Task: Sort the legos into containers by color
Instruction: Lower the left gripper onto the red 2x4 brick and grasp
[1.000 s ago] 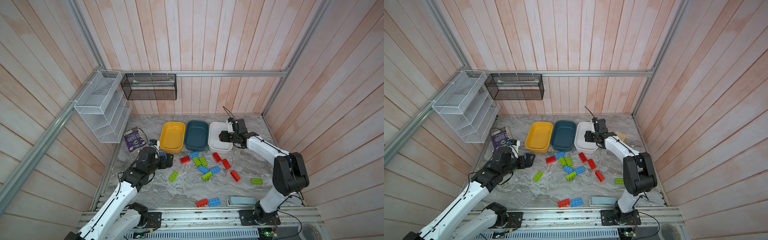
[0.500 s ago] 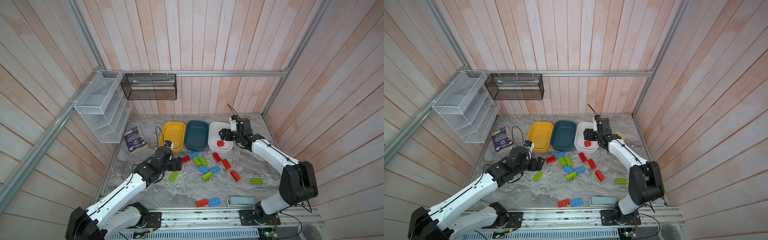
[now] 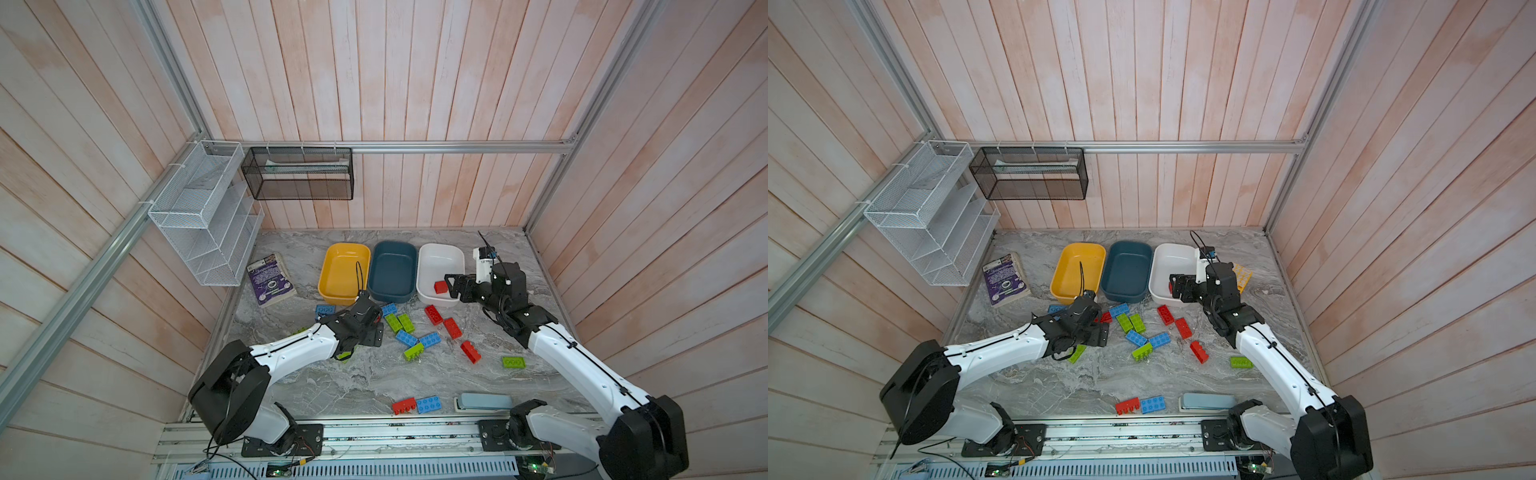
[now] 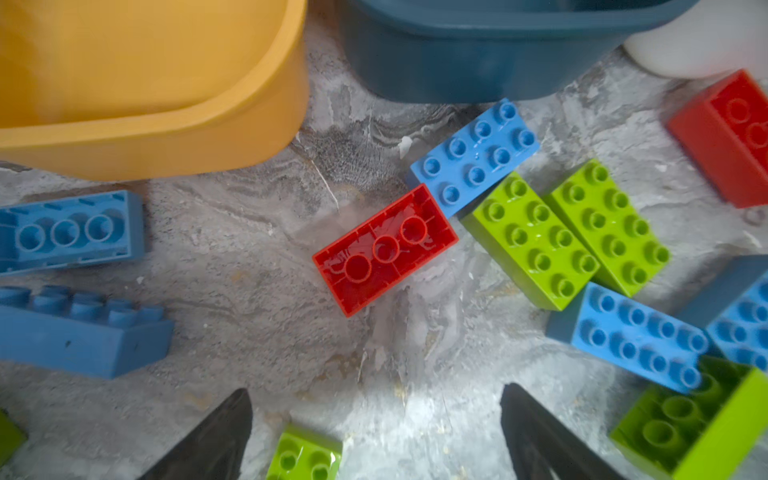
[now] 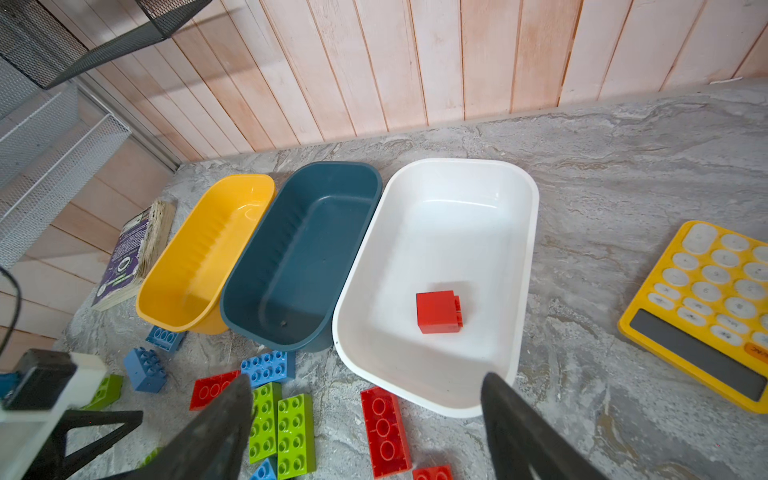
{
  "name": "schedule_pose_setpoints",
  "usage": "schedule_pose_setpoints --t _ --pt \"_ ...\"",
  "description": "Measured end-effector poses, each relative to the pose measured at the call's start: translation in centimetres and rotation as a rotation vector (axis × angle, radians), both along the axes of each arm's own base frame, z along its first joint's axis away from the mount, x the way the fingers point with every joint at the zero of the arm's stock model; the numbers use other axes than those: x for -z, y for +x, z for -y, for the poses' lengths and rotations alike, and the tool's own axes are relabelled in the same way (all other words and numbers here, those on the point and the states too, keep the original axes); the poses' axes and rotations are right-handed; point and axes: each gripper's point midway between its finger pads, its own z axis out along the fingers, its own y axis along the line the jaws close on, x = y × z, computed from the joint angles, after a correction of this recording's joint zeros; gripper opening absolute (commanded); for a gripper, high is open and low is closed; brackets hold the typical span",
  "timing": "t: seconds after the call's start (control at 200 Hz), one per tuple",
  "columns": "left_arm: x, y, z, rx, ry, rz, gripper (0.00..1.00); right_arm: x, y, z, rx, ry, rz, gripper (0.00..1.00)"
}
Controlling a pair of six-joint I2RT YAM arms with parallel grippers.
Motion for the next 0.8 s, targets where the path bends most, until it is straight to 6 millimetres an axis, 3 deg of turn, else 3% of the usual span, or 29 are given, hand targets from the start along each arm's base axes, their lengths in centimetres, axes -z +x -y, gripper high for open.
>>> schedule_pose_setpoints --t 0.285,0.8 --pt "2.9 2.3 0.5 -0.032 0.032 -0.036 0.95 0.3 -0.2 0.0 -0.003 0.003 0.007 0.86" --pt "4.0 4.6 1.6 -0.034 0.023 -0.03 0.89 0.3 -0.1 -0.1 -0.004 0.008 0.021 0.86"
